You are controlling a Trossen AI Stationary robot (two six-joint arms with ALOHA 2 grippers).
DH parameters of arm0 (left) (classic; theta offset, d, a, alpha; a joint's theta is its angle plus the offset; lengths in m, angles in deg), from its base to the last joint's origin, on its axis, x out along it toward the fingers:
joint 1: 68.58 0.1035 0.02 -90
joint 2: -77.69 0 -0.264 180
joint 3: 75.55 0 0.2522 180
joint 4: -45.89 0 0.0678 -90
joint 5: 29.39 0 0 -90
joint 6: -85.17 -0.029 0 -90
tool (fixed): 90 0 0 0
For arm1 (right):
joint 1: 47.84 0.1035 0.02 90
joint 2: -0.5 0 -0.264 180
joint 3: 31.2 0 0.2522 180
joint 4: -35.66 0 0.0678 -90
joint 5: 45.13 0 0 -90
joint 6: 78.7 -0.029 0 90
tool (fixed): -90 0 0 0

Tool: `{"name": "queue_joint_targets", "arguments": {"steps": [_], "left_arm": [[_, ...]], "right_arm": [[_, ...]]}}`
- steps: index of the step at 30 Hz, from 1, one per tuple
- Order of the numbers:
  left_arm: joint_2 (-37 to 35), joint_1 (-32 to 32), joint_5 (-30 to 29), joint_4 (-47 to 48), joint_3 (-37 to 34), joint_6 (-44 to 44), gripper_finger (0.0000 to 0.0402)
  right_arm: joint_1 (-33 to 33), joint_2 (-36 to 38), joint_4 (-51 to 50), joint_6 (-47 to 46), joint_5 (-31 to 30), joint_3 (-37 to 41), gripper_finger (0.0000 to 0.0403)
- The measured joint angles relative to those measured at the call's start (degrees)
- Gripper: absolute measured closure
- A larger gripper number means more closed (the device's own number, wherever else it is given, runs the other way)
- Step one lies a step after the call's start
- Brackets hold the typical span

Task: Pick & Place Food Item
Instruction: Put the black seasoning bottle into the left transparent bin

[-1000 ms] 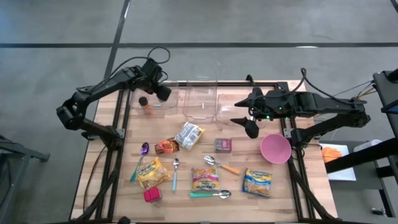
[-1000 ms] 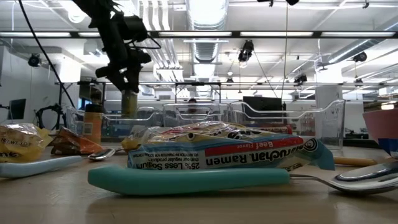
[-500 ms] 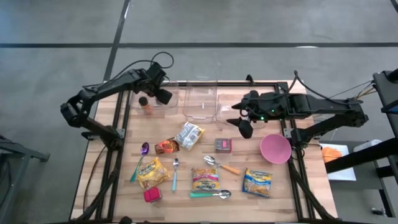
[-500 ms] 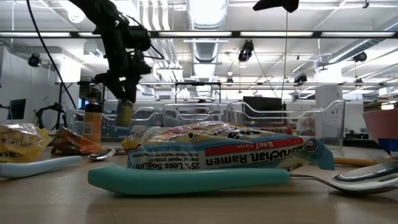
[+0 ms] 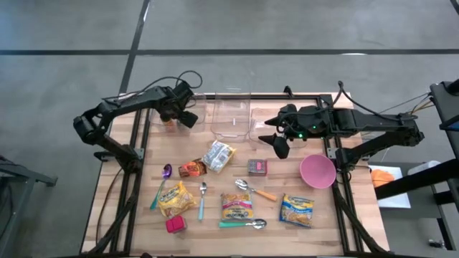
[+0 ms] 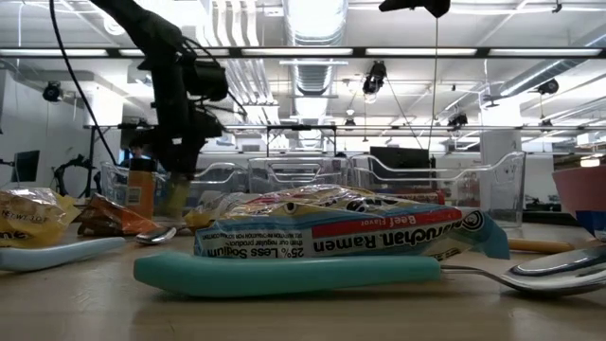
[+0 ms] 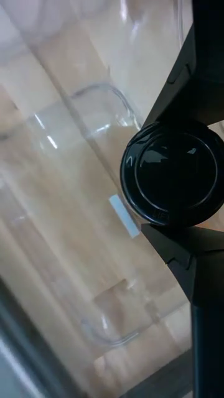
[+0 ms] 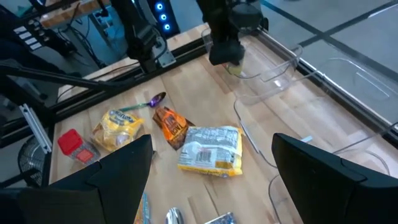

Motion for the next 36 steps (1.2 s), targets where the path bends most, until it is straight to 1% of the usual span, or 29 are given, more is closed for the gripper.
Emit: {"name": "queue_joint_targets", "arguments": {"steps": [5,24,29,36], "left_arm": [[-0.7,-0.5,-0.3,-2.0,-1.4,0.7,0.0193],[-2.2,-0.5,0.4,-3.0,-1.5,0.9,0.0193],[-2.1,-0.5,3.8,-7.2,-1.5,0.9,0.0193],[-2.1,-0.5,4.1,-8.8,-2.2,1.1,0.0193]], "right_arm": [[0.0,0.0,0.0,0.1,0.0,0.0,0.0077],[0.0,0.0,0.1,0.4,0.0,0.0,0.0077],[0.0,0.0,0.1,0.6,0.0,0.0,0.0077],[0.0,0.0,0.1,0.7,0.0,0.0,0.0077]]}}
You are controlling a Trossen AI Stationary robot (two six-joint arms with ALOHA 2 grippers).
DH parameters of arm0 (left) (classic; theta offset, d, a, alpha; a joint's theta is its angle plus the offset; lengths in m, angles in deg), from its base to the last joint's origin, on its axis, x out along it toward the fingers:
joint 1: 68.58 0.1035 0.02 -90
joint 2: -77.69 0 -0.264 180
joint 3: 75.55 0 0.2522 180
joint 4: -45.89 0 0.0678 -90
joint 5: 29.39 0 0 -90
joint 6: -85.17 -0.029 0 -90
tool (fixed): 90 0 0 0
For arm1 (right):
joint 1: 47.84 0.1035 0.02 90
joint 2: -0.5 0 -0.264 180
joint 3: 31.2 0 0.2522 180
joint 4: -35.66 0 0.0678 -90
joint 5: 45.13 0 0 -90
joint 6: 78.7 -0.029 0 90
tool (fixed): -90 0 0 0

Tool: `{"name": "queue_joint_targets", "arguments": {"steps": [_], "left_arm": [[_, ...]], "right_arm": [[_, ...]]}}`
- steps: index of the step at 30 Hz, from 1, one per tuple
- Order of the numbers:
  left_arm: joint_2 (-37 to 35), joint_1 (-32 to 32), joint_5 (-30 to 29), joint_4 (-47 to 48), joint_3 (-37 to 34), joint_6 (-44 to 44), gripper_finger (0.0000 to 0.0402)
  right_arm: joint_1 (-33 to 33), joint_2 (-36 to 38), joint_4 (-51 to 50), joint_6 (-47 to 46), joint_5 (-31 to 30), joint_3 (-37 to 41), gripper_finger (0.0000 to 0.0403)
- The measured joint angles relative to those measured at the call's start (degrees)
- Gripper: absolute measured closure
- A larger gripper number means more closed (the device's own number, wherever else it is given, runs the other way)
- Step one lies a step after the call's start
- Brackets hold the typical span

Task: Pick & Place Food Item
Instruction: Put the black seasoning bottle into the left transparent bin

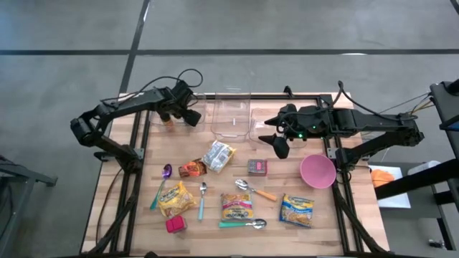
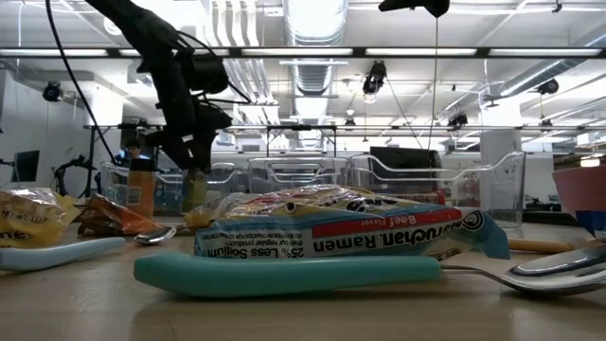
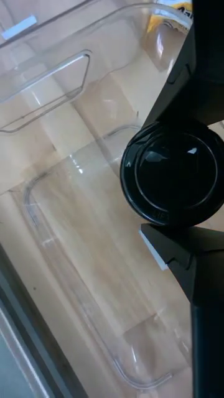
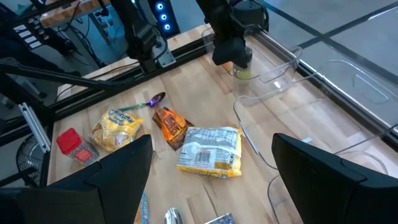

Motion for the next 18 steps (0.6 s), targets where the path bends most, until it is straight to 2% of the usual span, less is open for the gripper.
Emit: {"name": "queue_joint_targets", "arguments": {"steps": [6,15,18], "left_arm": [[-0.2,0.0,1.0,-3.2,-3.1,1.1,0.0193],[-1.1,0.0,1.1,-2.9,-3.3,1.1,0.0193],[-1.1,0.0,1.2,-2.5,-3.3,1.1,0.0165]], "right_arm": [[0.0,0.0,0.0,0.0,0.0,0.0,0.0077],[0.0,0.0,0.0,0.0,0.0,0.0,0.0077],[0.0,0.0,0.0,0.0,0.0,0.0,0.0077]]}}
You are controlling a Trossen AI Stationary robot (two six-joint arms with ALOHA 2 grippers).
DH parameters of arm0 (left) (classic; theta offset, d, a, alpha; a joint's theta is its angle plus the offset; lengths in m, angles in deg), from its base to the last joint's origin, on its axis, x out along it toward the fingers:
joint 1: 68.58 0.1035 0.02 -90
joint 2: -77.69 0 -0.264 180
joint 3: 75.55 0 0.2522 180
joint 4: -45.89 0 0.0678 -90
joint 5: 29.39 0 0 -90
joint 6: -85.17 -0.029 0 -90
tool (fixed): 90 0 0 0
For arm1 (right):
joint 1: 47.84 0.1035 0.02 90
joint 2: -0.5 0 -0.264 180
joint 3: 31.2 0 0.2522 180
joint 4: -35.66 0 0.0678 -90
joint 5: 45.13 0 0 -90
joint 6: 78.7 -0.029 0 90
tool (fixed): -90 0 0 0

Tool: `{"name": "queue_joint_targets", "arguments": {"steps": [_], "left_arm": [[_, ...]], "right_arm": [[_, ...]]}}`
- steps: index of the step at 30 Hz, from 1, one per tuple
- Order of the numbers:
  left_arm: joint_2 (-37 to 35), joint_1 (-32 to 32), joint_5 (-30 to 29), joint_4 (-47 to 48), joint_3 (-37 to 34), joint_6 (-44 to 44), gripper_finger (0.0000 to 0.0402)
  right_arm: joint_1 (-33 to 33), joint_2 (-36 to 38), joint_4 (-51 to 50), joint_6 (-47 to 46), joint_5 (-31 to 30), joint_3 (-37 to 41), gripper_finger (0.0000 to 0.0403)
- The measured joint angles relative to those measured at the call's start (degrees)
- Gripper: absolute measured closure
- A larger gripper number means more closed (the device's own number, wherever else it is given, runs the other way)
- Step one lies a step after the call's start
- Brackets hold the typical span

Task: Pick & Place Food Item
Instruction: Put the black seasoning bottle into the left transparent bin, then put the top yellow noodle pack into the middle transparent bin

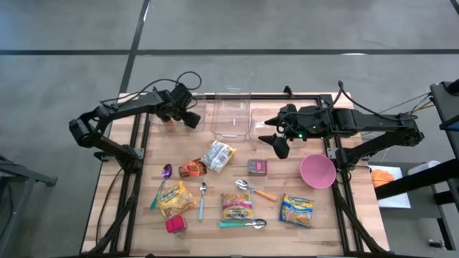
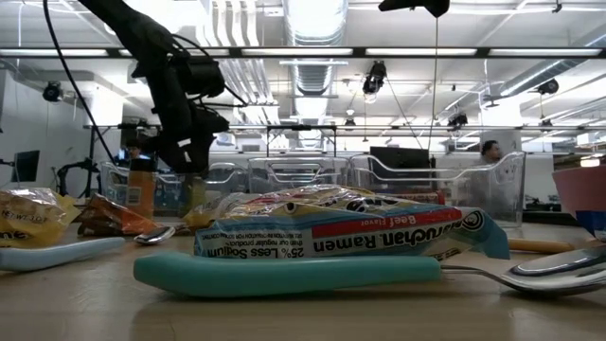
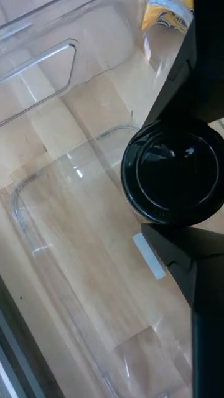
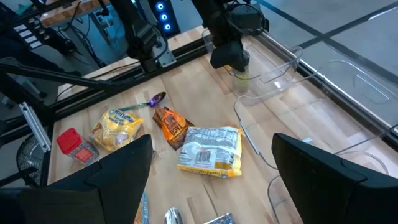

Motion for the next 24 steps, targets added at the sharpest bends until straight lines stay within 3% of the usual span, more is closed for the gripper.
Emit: {"name": "queue_joint_targets", "arguments": {"steps": [5,9,24], "left_arm": [[0.0,0.0,0.1,0.4,0.0,0.0,0.0098],[0.0,0.0,0.4,0.4,0.0,0.3,0.0069],[-5.1,-0.2,0.4,7.5,7.9,-1.4,0.0061]], "right_arm": [[0.0,0.0,0.0,0.0,0.0,0.0,0.0077],[0.0,0.0,0.0,0.2,0.0,0.0,0.0077],[0.0,0.0,-0.1,0.5,0.0,0.0,0.0077]]}}
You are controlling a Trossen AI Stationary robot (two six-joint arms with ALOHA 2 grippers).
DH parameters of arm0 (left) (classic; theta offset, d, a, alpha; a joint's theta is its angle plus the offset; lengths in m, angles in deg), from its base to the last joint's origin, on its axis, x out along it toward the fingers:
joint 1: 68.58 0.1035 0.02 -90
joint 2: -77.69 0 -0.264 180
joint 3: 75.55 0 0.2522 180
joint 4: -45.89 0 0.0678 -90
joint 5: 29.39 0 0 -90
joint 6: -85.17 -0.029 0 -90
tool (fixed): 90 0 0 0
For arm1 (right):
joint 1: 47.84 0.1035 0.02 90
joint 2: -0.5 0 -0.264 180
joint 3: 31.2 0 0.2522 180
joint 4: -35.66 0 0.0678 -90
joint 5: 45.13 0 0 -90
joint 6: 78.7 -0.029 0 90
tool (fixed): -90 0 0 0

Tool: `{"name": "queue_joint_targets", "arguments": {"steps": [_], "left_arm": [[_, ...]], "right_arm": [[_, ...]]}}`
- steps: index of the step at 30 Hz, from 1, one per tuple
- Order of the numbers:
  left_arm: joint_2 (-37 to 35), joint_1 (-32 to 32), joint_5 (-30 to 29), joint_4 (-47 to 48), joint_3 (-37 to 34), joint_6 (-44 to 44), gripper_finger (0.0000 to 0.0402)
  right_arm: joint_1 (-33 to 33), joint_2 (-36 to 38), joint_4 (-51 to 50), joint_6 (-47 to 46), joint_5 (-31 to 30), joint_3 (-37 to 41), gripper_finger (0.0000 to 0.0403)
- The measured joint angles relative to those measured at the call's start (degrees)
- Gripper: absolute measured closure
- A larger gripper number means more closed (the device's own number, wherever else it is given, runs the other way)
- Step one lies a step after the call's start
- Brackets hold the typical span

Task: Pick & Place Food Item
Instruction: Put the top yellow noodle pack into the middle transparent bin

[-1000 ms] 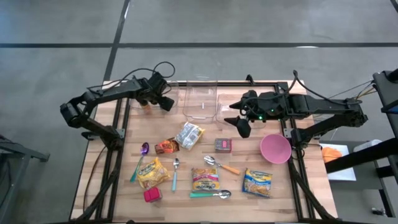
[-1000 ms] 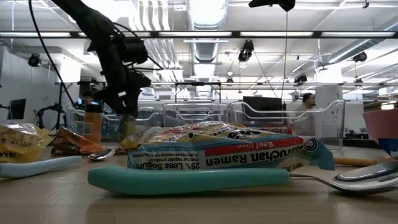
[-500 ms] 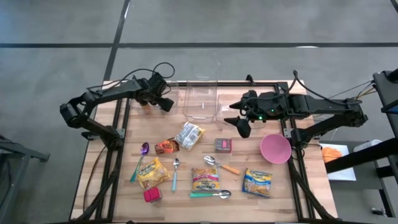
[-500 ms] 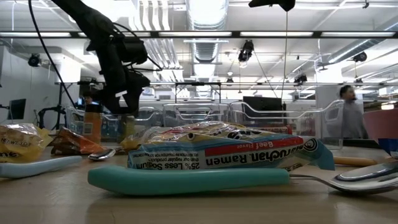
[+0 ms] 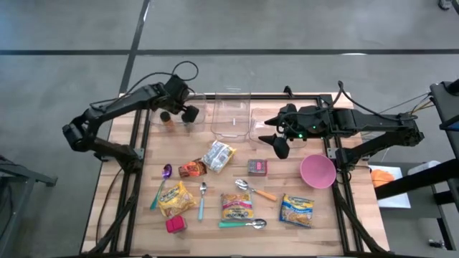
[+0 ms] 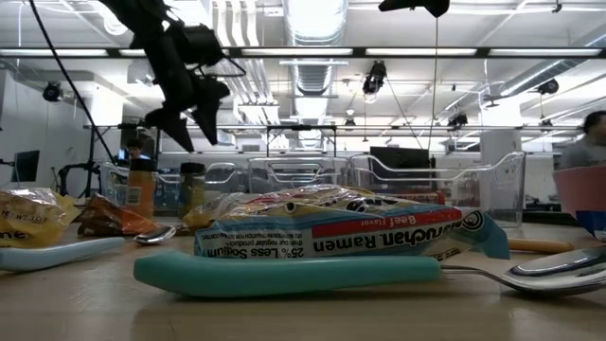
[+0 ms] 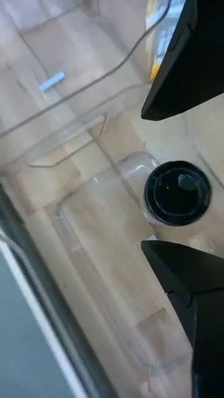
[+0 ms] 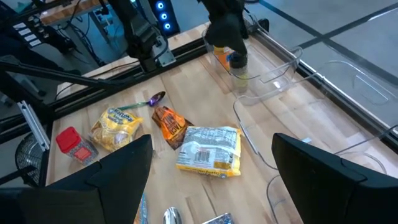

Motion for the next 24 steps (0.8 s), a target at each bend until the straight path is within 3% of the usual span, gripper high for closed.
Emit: {"name": "queue_joint_targets", "arguments": {"steps": [6,13,20,24], "left_arm": [[-6.3,-3.5,1.5,2.8,0.8,0.2,0.0069],[-12.4,-14.3,1.4,3.0,0.8,5.1,0.0109],[-11.2,-27.7,-3.1,1.6,0.8,11.6,0.0153],[-8.6,-32.0,-3.5,0.1,0.7,14.7,0.0173]], "right_arm": [[0.0,0.0,-0.4,2.1,0.1,0.0,0.0077],[0.0,0.0,-0.4,2.8,0.0,0.0,0.0077],[0.0,0.0,-0.4,7.8,0.0,0.0,0.0077],[0.0,-0.1,-1.0,10.9,0.1,0.0,0.0077]]}}
